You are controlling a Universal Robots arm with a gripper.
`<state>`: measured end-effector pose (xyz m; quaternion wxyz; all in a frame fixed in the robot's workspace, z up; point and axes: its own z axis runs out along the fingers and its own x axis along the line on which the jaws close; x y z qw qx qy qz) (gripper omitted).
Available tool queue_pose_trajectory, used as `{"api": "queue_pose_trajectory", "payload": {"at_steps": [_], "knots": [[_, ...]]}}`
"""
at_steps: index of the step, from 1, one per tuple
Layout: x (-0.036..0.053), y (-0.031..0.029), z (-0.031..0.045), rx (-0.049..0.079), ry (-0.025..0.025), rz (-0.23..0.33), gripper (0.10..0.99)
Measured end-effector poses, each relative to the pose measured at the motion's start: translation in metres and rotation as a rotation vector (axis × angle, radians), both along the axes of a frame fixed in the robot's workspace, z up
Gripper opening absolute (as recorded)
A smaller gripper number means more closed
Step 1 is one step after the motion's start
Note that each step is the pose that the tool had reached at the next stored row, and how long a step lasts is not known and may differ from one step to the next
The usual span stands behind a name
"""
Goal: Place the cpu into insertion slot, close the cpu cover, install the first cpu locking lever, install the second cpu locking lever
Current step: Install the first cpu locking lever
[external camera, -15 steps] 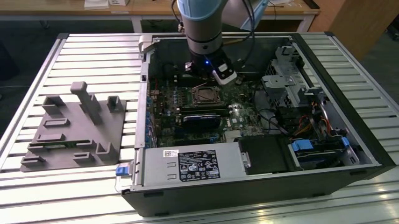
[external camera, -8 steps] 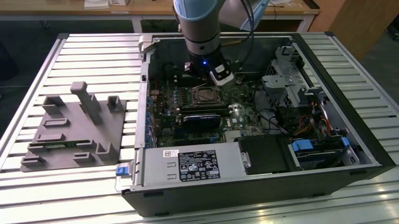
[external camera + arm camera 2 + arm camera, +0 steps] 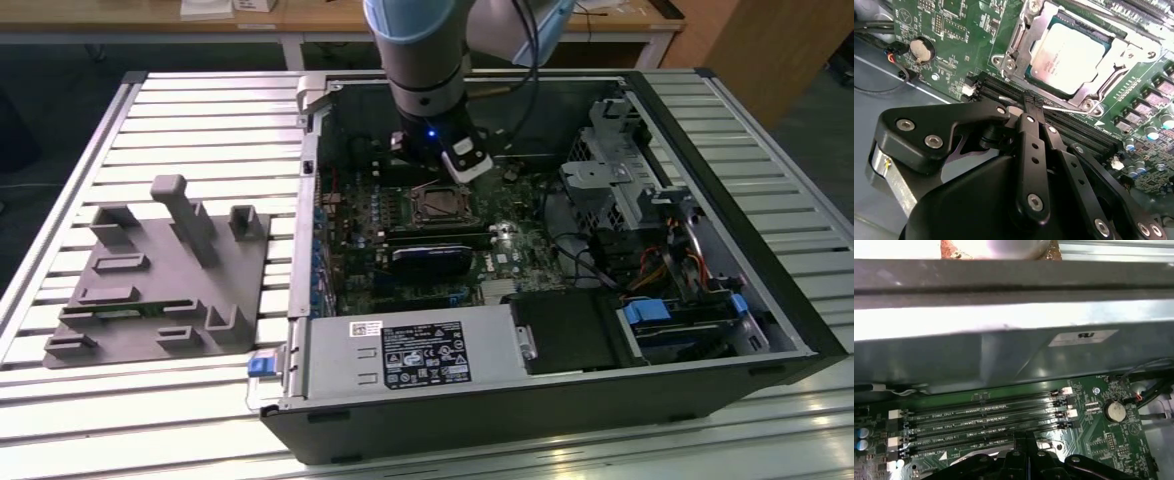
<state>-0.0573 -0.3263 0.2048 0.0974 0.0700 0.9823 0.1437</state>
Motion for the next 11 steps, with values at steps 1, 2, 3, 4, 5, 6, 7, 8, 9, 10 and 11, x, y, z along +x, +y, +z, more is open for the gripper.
{"api": "queue_pose_trajectory", "payload": {"at_steps": [1, 2, 3, 4, 5, 6, 7, 8, 9, 10, 11], "knots": [[-0.0001, 0.0009, -0.0002, 0.000, -0.0001, -0.001, 0.106], [-0.0001, 0.0020, -0.0004, 0.000, -0.0001, -0.003, 0.106], [-0.0001, 0.0031, -0.0006, 0.000, 0.0000, -0.004, 0.106], [-0.0001, 0.0042, -0.0008, 0.000, 0.0000, -0.006, 0.106], [-0.0001, 0.0052, -0.0010, 0.000, 0.0000, -0.008, 0.106], [-0.0001, 0.0061, -0.0011, 0.000, 0.0000, -0.010, 0.106], [-0.0001, 0.0068, -0.0013, 0.000, 0.0000, -0.012, 0.106], [-0.0001, 0.0073, -0.0015, 0.000, 0.0000, -0.017, 0.106], [-0.0001, 0.0073, -0.0019, 0.000, 0.0000, -0.025, 0.106], [-0.0001, 0.0073, -0.0022, 0.000, -0.0001, -0.038, 0.106], [-0.0001, 0.0074, -0.0026, 0.000, 0.0000, -0.051, 0.106]]}}
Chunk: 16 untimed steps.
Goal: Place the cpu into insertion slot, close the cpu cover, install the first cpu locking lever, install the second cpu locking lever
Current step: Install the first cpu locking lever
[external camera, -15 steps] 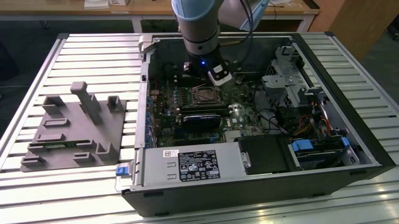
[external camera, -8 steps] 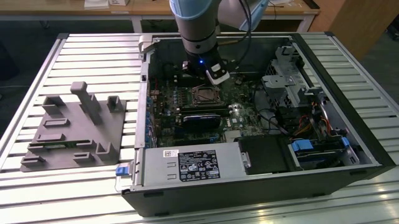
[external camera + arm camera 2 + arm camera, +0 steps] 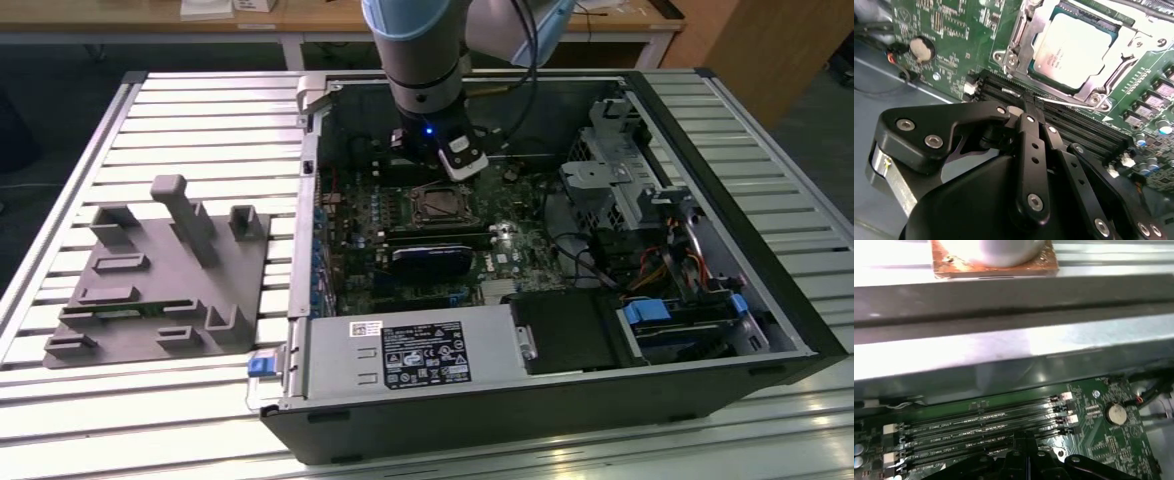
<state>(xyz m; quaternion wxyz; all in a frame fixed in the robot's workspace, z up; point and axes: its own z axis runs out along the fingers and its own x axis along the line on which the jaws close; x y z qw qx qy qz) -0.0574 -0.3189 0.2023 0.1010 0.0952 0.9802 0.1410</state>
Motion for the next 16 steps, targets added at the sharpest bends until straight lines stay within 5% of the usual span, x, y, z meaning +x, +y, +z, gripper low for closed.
{"api": "queue_pose_trajectory", "payload": {"at_steps": [16], "knots": [[-0.0043, 0.0030, -0.0053, 0.000, 0.0000, -0.054, 0.106]]}}
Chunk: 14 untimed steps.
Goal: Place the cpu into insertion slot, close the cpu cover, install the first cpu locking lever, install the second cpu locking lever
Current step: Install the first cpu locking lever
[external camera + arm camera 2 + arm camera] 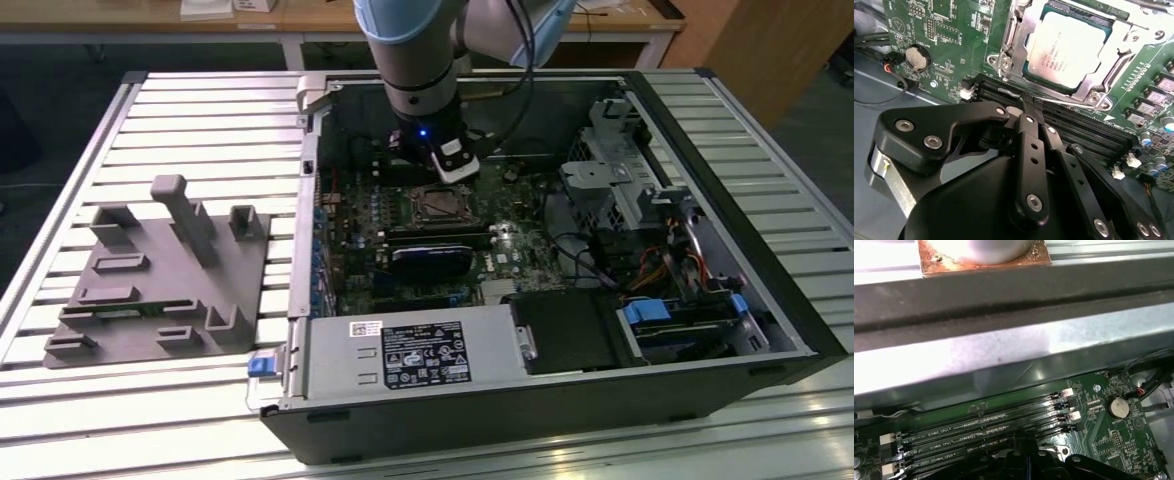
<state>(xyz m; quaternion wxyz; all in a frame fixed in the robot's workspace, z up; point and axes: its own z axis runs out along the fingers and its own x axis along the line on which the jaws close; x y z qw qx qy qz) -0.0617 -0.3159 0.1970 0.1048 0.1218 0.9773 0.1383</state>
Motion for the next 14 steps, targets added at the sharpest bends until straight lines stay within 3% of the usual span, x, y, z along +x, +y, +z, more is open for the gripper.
{"api": "queue_pose_trajectory", "payload": {"at_steps": [14], "knots": [[-0.0001, -0.0001, -0.0070, -0.001, 0.0003, -0.024, 0.106]]}}
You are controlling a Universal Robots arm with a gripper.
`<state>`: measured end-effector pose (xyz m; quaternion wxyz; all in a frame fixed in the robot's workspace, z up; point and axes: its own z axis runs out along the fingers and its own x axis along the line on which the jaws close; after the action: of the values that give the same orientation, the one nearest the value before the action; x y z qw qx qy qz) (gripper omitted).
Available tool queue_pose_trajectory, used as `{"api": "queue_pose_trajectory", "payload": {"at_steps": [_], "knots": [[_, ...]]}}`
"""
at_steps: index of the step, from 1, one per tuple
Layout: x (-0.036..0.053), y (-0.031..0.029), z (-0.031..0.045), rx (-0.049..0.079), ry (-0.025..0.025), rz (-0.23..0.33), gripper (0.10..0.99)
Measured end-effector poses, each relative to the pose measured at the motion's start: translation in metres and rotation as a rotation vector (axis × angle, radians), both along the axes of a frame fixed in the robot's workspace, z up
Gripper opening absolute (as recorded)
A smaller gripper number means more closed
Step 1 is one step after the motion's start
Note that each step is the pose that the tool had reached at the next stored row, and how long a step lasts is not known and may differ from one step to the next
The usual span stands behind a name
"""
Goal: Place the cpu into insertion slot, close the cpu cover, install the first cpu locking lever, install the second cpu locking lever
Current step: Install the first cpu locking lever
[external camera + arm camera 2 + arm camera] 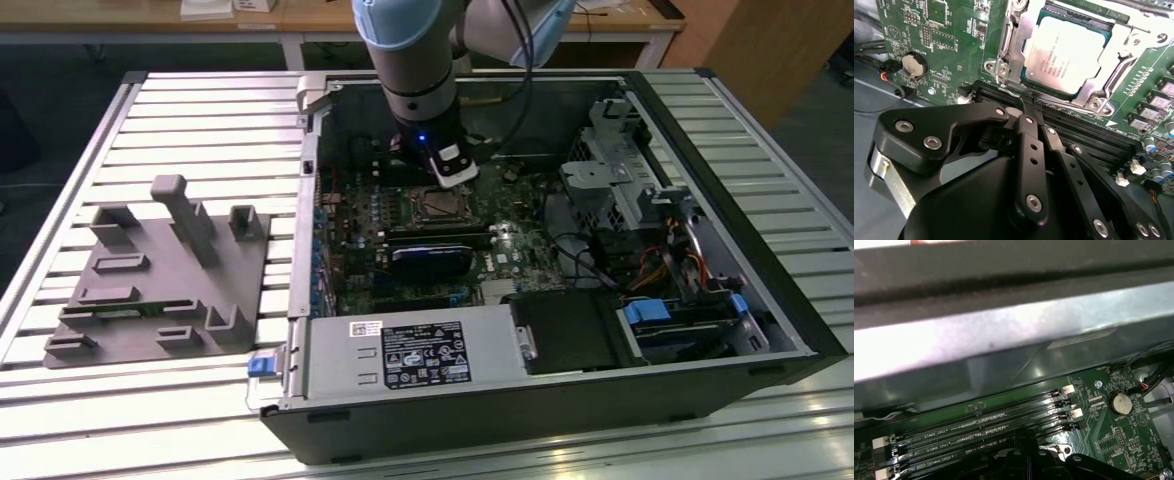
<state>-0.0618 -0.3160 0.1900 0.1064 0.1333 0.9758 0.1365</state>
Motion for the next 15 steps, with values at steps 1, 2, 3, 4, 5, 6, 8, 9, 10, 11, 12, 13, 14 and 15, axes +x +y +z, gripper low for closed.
{"api": "queue_pose_trajectory", "payload": {"at_steps": [1, 2, 3, 4, 5, 6, 8, 9, 10, 11, 12, 13, 14, 15], "knots": [[0.0000, 0.0000, -0.0005, 0.000, 0.0000, -0.001, 0.106], [0.0001, 0.0001, -0.0012, 0.000, -0.0006, -0.002, 0.106], [0.0001, 0.0001, -0.0016, 0.000, -0.0005, -0.003, 0.106], [0.0001, 0.0000, -0.0019, 0.000, -0.0003, -0.004, 0.106], [0.0001, 0.0000, -0.0022, -0.001, -0.0002, -0.005, 0.106], [0.0000, 0.0000, -0.0023, -0.001, 0.0000, -0.006, 0.106], [0.0000, 0.0000, -0.0024, -0.001, 0.0000, -0.006, 0.106], [0.0000, 0.0000, -0.0025, -0.001, -0.0002, -0.006, 0.106], [0.0000, 0.0001, -0.0024, -0.001, -0.0002, -0.006, 0.106], [0.0001, 0.0001, -0.0019, -0.001, -0.0005, -0.006, 0.106], [0.0001, 0.0001, -0.0010, -0.001, -0.0005, -0.006, 0.106], [0.0001, 0.0001, 0.0003, -0.001, -0.0003, -0.006, 0.106], [0.0001, 0.0001, 0.0017, -0.001, -0.0004, -0.006, 0.106], [0.0001, 0.0001, 0.0034, -0.001, -0.0003, -0.006, 0.106]]}}
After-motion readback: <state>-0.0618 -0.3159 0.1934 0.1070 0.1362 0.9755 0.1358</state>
